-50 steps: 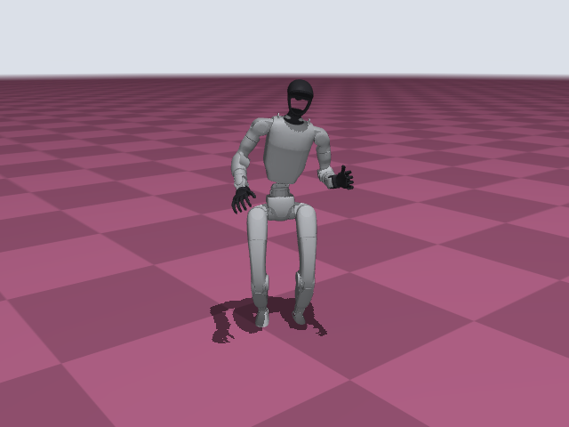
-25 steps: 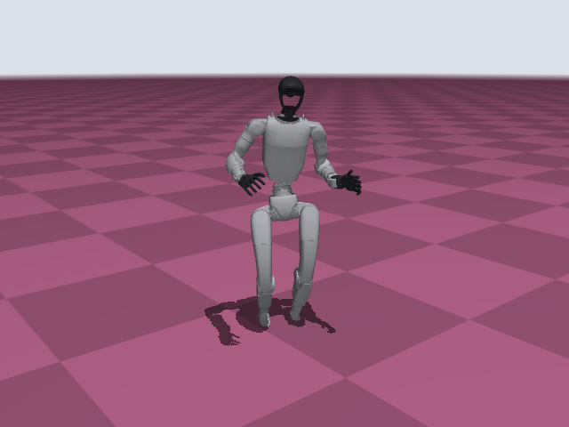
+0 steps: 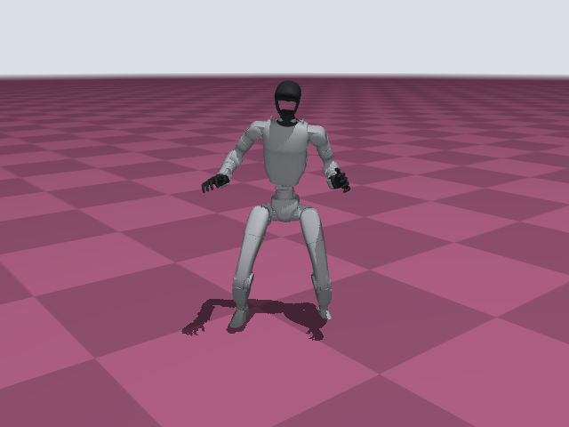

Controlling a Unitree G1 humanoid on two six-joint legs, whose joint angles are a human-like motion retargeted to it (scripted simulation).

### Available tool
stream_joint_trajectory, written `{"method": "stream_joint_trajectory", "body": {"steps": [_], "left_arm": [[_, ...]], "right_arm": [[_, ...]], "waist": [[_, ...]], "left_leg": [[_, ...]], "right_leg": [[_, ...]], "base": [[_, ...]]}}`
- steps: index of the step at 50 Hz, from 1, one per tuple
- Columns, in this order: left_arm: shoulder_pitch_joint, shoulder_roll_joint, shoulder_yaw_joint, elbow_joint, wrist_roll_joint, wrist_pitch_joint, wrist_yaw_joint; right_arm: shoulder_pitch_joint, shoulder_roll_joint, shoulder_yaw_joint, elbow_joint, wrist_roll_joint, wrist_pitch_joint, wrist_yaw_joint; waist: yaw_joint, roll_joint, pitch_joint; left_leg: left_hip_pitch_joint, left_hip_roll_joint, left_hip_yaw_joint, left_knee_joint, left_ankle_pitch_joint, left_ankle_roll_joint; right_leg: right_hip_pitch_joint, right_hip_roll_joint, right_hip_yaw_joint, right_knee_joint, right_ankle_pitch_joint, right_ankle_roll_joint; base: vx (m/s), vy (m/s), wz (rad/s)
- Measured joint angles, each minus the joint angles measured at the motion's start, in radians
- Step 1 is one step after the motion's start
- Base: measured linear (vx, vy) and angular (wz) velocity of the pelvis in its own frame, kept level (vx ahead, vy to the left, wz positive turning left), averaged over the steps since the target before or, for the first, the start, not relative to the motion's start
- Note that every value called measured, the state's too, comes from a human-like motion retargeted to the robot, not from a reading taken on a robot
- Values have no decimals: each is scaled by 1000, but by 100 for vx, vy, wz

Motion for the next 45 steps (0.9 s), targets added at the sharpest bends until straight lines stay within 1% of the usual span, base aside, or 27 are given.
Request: {"method": "stream_joint_trajectory", "body": {"steps": [3,5,7,10,12,17,20,23,26,30,35,38,43,45], "left_arm": [[10,-16,-13,5,-54,6,-39],[8,-24,-28,10,-79,9,-64],[1,-29,-45,13,-83,10,-85],[-13,-26,-76,15,-73,13,-110],[-28,-13,-100,16,-60,15,-126],[-65,31,-143,20,-36,17,-169],[-76,48,-148,28,-45,18,-195],[-77,54,-141,50,-68,20,-214],[-81,56,-134,94,-79,22,-220],[-105,58,-143,187,-75,36,-226],[-173,44,-185,325,-68,57,-240],[-214,24,-217,401,-77,65,-252],[-230,-27,-266,538,-124,85,-290],[-236,-53,-292,638,-160,90,-318]], "right_arm": [[18,65,15,124,39,23,-22],[13,95,32,194,66,32,-36],[2,113,49,237,87,34,-48],[-17,121,72,271,107,30,-61],[-29,114,84,279,115,26,-65],[-39,72,102,241,114,14,-47],[-26,34,96,169,114,7,-25],[-6,-2,81,83,114,1,-5],[3,-26,68,25,112,-2,4],[-6,-40,63,14,116,1,19],[-30,-35,57,113,132,22,46],[-38,-24,50,220,153,40,59],[-24,18,38,448,211,78,96],[-33,41,35,580,251,88,121]], "waist": [[45,-31,-5],[65,-46,-7],[77,-56,-9],[83,-62,-11],[79,-59,-10],[55,-46,-1],[39,-31,-1],[23,-9,-13],[12,19,-31],[4,65,-59],[-1,126,-90],[-1,160,-108],[5,201,-138],[21,221,-165]], "left_leg": [[49,74,-11,48,95,-47],[69,142,16,88,170,-64],[77,192,36,131,207,-66],[88,238,60,183,227,-62],[100,254,78,206,218,-54],[126,252,117,237,202,-20],[133,217,130,242,216,2],[124,155,128,239,233,24],[96,75,108,226,224,46],[31,-51,53,173,175,74],[-64,-210,-61,35,139,100],[-116,-286,-143,-58,160,105],[-187,-372,-300,-138,210,83],[-203,-374,-356,-167,222,75]], "right_leg": [[82,57,-23,-18,-104,-55],[126,98,-36,-34,-151,-90],[152,140,-37,-37,-191,-118],[170,197,-29,-26,-234,-147],[174,230,-18,-14,-254,-156],[177,296,31,0,-261,-159],[184,334,80,-24,-225,-150],[198,372,140,-74,-153,-127],[212,412,203,-136,-74,-97],[226,458,288,-217,21,-45],[237,501,399,-308,101,24],[236,518,465,-360,135,61],[225,560,571,-428,178,107],[223,575,617,-500,214,122]], "base": [[12,-53,-77],[10,-47,-76],[9,-42,-86],[8,-35,-98],[8,-28,-106],[9,-20,-121],[11,-12,-148],[12,-6,-168],[13,0,-185],[12,5,-197],[10,7,-197],[8,7,-194],[7,6,-201],[8,8,-209]]}}
